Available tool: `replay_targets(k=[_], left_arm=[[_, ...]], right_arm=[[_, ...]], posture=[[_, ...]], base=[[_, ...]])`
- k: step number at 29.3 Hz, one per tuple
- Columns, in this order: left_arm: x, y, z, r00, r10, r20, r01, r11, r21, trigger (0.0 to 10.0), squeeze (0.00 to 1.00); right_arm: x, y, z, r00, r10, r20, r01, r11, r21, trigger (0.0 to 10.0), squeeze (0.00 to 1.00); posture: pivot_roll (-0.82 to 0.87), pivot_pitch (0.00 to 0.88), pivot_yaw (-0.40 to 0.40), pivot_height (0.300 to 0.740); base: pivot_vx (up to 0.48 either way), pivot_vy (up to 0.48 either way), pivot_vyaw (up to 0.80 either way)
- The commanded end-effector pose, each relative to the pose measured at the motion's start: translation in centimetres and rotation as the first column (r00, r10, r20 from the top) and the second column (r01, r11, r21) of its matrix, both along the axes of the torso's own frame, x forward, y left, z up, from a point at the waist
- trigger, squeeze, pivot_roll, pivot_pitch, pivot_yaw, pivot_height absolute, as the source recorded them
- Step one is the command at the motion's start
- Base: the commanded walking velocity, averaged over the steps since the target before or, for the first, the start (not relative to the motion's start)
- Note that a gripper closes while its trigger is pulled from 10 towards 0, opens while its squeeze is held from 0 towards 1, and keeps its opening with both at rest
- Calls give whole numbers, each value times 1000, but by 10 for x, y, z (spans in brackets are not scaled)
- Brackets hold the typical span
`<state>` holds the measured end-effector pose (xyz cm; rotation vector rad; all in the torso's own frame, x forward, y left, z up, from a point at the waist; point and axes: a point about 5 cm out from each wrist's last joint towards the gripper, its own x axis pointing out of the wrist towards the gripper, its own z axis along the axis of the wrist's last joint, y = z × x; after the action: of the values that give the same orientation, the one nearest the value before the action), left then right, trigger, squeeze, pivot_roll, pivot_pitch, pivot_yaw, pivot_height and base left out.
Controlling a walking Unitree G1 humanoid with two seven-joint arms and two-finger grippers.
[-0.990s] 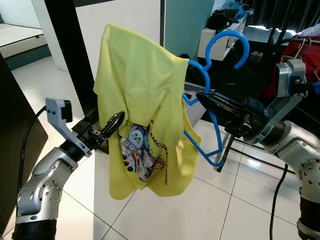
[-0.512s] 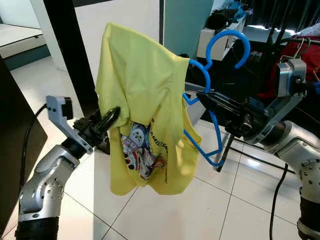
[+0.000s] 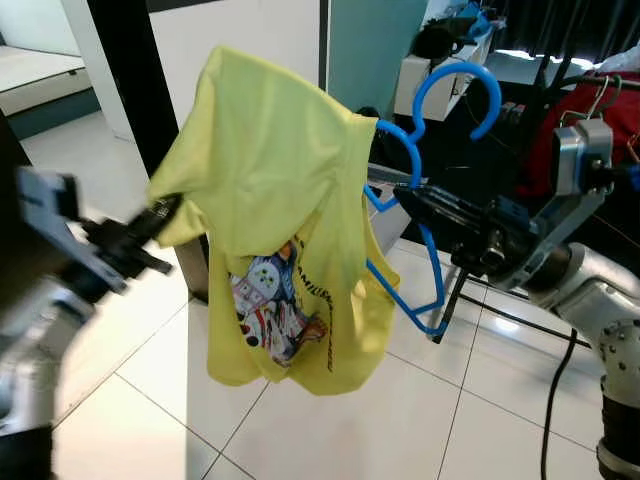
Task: Hang hanger
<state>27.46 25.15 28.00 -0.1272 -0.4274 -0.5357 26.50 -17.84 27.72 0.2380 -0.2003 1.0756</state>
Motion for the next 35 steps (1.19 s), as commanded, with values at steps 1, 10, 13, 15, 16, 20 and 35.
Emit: replay_targets(k=[1,10,13,15,16,20,35], left_arm=[[-11,2,29,994,-58,93,55,998,31,1137,0],[-32,12,114,932,-201,302,183,979,86,1451,0],[-34,9,123,918,-240,314,223,971,91,1569,0],[-35,9,123,917,-250,310,233,968,92,1569,0],[-35,9,123,917,-250,310,233,968,92,1569,0],[-34,8,124,917,-256,304,239,967,93,1529,0],[-27,14,133,930,-186,317,189,982,22,1804,0]], right_arm=[[-3,3,-3,1000,25,10,-25,1000,-19,10000,0],[-3,18,-14,998,59,-2,-59,998,35,10000,0],[-6,26,-17,995,98,-2,-98,994,47,10000,0],[-6,28,-18,994,109,-2,-109,993,44,10000,0],[-6,28,-18,994,109,-2,-109,993,44,10000,0],[-11,35,-23,988,157,-3,-157,987,19,10000,0],[-29,54,-34,956,293,3,-293,955,-40,10000,0]], posture=[[-64,0,38,740],[-30,0,71,740],[-28,0,79,740],[-26,0,82,740],[-26,0,82,740],[-23,0,87,740],[-19,0,102,740]], base=[[0,0,0],[0,0,0],[0,0,0],[0,0,0],[0,0,0],[0,0,0],[0,0,0]])
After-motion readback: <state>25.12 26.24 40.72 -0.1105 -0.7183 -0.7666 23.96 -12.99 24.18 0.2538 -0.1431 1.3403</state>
